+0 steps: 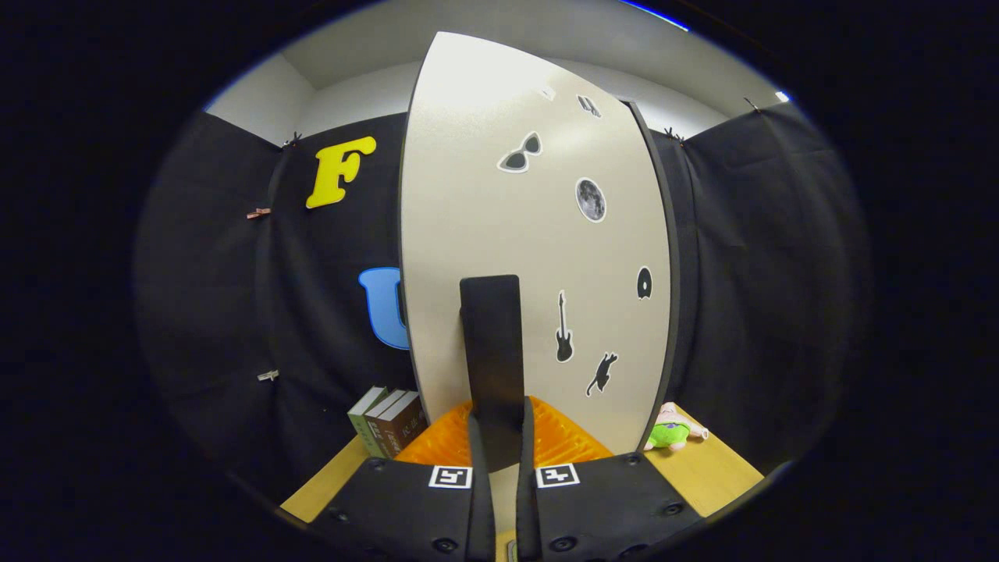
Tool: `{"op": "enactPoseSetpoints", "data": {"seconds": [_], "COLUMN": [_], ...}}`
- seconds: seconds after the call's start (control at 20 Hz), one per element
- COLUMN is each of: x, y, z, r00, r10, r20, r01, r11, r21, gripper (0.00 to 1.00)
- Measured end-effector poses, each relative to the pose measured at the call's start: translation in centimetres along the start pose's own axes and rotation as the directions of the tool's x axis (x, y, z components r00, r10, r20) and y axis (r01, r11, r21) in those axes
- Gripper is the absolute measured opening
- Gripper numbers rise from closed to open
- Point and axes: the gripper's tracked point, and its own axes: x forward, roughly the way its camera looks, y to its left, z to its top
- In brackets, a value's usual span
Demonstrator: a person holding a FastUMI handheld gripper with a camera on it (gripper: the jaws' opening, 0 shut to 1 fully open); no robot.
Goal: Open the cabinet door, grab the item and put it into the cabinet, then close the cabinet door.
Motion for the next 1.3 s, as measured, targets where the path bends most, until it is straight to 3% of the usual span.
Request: {"op": "enactPoseSetpoints", "data": {"seconds": [0.35, 0.6, 0.65, 0.95, 1.3], "x": [-2.6, -4.1, -4.3, -4.8, -4.4], "y": [-2.1, -4.5, -4.8, -7.0, -11.2], "z": [0.1, 0.6, 0.7, 1.0, 1.4], "r00": [0.990, 0.987, 0.988, 0.993, 0.998], "r10": [0.141, 0.160, 0.157, 0.119, -0.037], "r20": [-0.017, 0.007, 0.012, 0.023, 0.060], "r01": [-0.141, -0.160, -0.157, -0.119, 0.038], "r11": [0.990, 0.987, 0.988, 0.993, 0.999], "r21": [-0.016, -0.005, 0.004, 0.000, -0.020], "gripper": [0.16, 0.16, 0.19, 0.19, 0.16]}}
